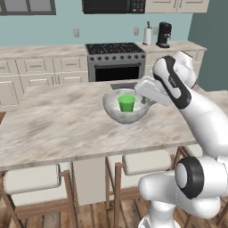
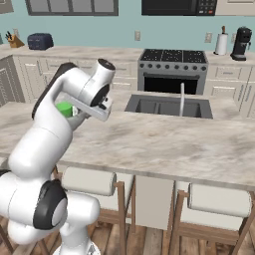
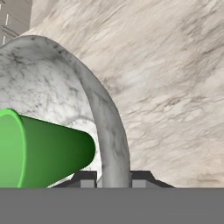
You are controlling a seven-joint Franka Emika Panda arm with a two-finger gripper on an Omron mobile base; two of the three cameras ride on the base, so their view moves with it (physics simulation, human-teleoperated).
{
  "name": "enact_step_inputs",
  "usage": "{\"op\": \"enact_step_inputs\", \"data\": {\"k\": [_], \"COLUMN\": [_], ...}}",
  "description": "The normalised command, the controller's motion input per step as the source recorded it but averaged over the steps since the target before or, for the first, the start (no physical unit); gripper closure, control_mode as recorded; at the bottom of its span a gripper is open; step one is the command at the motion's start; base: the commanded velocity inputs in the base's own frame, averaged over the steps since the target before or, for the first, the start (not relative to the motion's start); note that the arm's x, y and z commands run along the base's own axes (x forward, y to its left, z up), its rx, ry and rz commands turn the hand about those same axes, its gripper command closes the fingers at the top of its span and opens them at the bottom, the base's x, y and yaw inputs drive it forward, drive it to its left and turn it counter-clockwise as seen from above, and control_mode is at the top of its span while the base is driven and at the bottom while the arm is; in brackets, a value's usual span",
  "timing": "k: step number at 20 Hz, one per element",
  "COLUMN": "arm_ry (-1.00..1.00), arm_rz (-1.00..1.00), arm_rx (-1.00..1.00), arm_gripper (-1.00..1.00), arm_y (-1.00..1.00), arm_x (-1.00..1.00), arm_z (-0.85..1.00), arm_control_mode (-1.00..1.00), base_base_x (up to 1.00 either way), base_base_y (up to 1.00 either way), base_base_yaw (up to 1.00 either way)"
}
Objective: Place the cup inside the bowl on the dining table and move the bowl to any counter.
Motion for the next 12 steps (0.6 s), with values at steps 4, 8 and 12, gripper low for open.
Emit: {"op": "enact_step_inputs", "data": {"k": [4,8,12], "arm_ry": [0.0,0.0,0.0], "arm_rz": [0.0,0.0,0.0], "arm_rx": [0.0,0.0,0.0], "arm_gripper": [1.0,1.0,1.0], "arm_y": [0.0,0.0,0.0], "arm_x": [-0.26,-0.47,-0.71], "arm_z": [0.36,0.31,0.11], "arm_control_mode": [-1.0,-1.0,-1.0], "base_base_x": [0.0,0.0,0.0], "base_base_y": [0.0,0.0,0.0], "base_base_yaw": [0.0,0.0,0.0]}}
